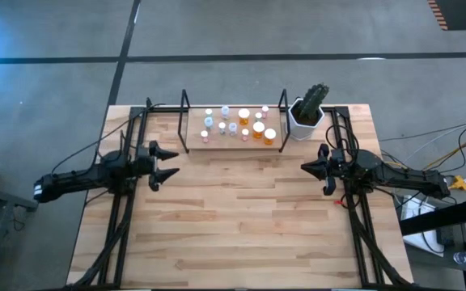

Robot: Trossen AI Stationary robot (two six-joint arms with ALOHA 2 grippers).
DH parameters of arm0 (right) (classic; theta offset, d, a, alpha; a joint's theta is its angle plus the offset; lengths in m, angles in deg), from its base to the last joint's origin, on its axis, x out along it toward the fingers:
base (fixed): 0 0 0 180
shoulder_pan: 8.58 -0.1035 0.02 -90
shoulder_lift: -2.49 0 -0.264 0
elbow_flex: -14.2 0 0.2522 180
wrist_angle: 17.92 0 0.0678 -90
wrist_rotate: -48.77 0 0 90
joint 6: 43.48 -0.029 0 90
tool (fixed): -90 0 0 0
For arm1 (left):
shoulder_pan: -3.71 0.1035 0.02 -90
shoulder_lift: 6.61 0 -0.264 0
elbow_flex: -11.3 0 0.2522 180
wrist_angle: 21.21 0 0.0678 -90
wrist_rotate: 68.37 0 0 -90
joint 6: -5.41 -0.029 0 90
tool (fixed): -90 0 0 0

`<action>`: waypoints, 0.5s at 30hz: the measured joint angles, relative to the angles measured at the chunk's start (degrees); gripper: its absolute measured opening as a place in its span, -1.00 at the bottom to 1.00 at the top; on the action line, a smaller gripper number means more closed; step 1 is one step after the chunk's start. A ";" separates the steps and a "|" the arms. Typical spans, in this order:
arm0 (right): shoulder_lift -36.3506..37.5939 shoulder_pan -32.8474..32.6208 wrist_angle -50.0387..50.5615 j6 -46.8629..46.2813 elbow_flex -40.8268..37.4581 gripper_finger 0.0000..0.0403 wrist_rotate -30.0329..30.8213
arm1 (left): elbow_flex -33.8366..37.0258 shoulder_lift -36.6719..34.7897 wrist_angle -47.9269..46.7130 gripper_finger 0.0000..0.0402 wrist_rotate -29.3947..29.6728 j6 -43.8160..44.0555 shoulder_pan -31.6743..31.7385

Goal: Pick and place medicine bottles onto shelf by color
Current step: Return to Home Position

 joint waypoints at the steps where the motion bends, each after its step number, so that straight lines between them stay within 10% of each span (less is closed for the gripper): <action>1: 0.00 0.00 0.00 0.00 0.00 -0.94 0.00 | 0.00 0.00 -0.03 0.47 -0.10 -0.40 -0.45; 15: -0.02 0.00 -0.04 0.00 0.00 -0.94 0.00 | 0.11 0.00 1.52 0.47 0.19 -7.27 -8.16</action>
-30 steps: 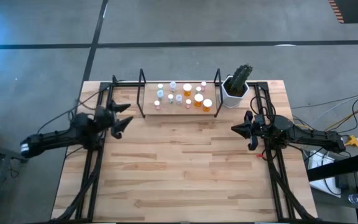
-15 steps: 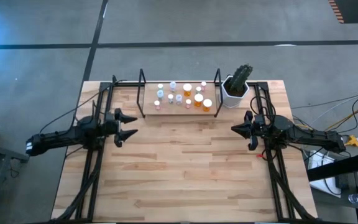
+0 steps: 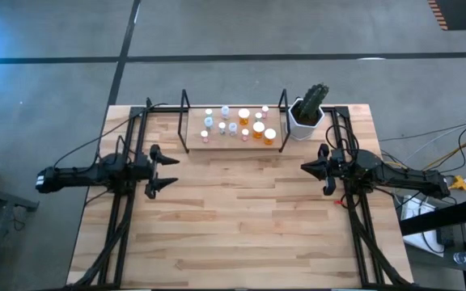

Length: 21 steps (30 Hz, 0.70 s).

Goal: Pick and place medicine bottles onto shelf by color
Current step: Return to Home Position

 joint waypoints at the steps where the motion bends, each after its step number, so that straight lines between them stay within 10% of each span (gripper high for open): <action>1: 0.00 0.00 0.00 0.00 0.00 -0.94 0.00 | 0.00 0.00 0.17 0.47 0.00 0.01 0.00; 21: 0.00 0.00 -0.09 0.00 0.00 -0.94 0.00 | 0.09 0.00 -1.38 0.20 -1.56 3.59 0.00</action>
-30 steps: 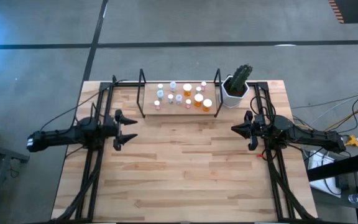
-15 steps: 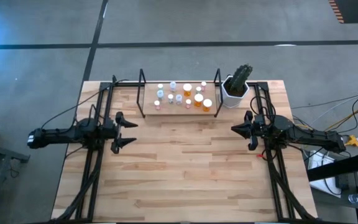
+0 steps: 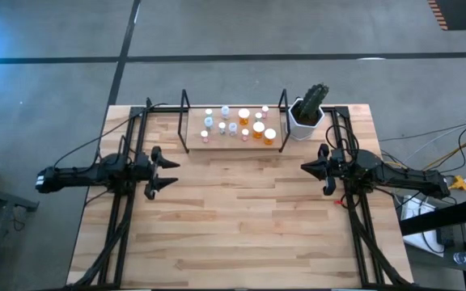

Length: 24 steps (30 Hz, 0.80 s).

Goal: Pick and place medicine bottles onto shelf by color
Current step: Return to Home Position

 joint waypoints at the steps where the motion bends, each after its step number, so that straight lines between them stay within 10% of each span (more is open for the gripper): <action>1: 0.00 0.00 0.00 0.00 0.00 -0.94 0.00 | 0.01 0.00 0.04 0.16 0.02 0.39 0.00; 24: 0.00 0.00 0.01 0.00 0.00 -0.94 0.00 | 0.02 0.00 -0.07 0.00 -1.42 1.08 0.00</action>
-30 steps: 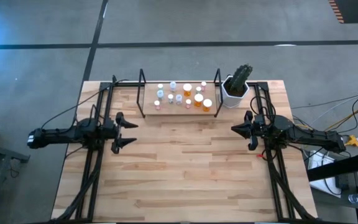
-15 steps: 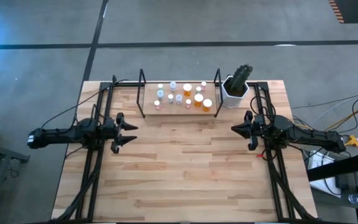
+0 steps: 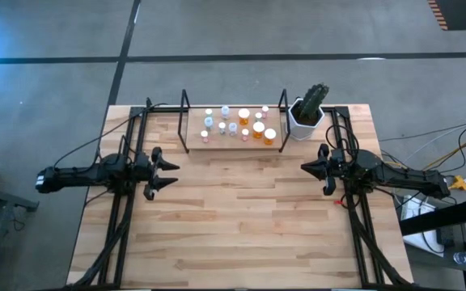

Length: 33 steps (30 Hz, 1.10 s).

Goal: Pick and place medicine bottles onto shelf by color
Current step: Return to Home Position

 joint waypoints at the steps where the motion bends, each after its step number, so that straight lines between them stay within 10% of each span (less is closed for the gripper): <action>1: 0.00 0.00 0.00 0.01 0.00 -0.94 0.00 | 0.00 0.00 0.00 0.00 -0.17 0.00 0.00; 33: 0.00 -0.02 0.01 0.00 0.00 -0.94 0.00 | 0.00 0.00 1.27 0.00 -3.79 -0.07 0.02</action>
